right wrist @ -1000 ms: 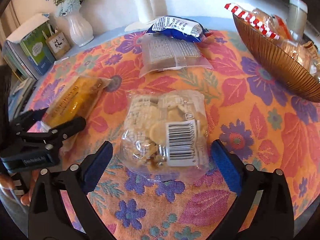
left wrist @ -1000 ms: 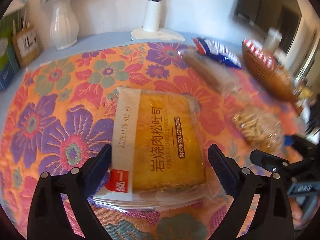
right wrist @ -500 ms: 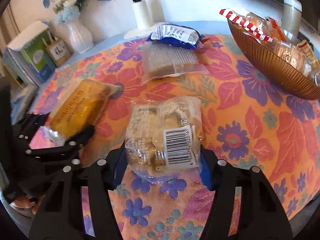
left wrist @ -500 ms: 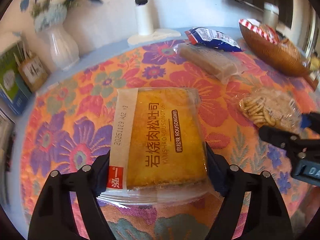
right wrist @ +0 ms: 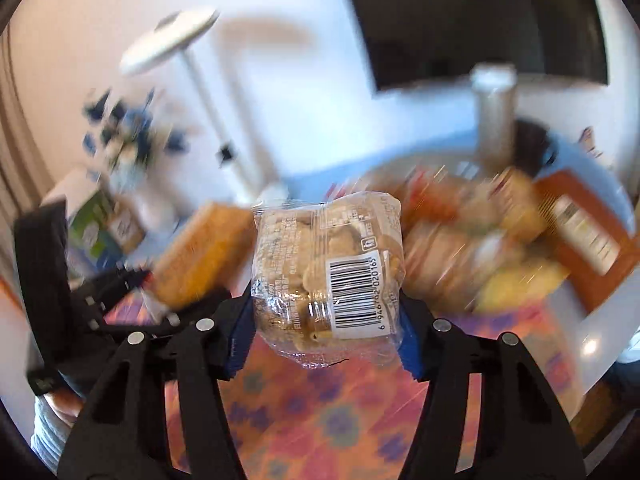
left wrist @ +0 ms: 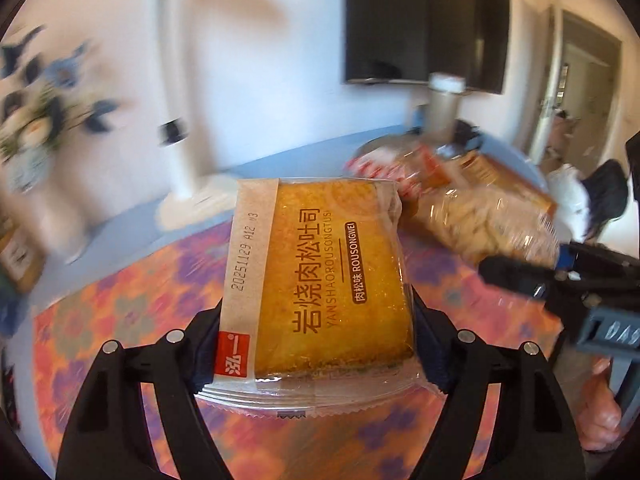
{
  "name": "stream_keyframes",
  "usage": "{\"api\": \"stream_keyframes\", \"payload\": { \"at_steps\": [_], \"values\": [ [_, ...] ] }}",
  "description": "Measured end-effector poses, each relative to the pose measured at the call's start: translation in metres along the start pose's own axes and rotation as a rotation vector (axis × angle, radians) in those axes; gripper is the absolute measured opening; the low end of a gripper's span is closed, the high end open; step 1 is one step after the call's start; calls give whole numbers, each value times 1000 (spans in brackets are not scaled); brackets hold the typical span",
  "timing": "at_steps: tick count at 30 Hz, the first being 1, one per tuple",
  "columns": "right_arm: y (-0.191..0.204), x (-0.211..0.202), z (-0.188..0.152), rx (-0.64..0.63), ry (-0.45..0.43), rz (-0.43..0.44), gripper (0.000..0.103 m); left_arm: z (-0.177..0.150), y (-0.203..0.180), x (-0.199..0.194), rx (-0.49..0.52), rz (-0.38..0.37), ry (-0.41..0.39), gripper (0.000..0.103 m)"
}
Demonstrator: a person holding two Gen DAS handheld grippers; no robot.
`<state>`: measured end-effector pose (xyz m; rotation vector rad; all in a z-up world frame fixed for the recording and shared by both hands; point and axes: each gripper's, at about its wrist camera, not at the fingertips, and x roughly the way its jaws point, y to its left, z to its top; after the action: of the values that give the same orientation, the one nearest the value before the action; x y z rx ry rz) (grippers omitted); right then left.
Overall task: Organize snacks
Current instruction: 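Carry both packs into the amber bowl and open both tools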
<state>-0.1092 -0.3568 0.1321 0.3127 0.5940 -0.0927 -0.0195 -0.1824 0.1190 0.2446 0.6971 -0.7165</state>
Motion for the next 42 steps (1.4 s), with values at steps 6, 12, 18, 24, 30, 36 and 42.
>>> {"api": "stream_keyframes", "payload": {
  "at_steps": [6, 12, 18, 24, 30, 36, 42],
  "values": [
    [-58, 8, 66, 17, -63, -163, 60, 55, -39, 44, 36, -94, 3, 76],
    [-106, 51, 118, 52, -22, -222, 60, 92, -66, 91, 52, -183, 10, 76],
    [-133, 85, 130, 70, 40, -216, 69, 101, -82, 120, 82, -209, -11, 84],
    [-133, 75, 113, 64, 60, -205, 69, 93, -59, 110, 41, -190, -14, 87],
    [-110, 45, 101, 51, 45, -172, 74, 88, -24, 77, -31, -169, -47, 87],
    [-57, 11, 88, -36, 4, -95, 81, 69, 24, 21, -96, -99, -113, 89],
    [14, 1, 53, -148, 10, 25, 84, 33, 89, -29, -205, -15, -147, 92]
  ]
}}
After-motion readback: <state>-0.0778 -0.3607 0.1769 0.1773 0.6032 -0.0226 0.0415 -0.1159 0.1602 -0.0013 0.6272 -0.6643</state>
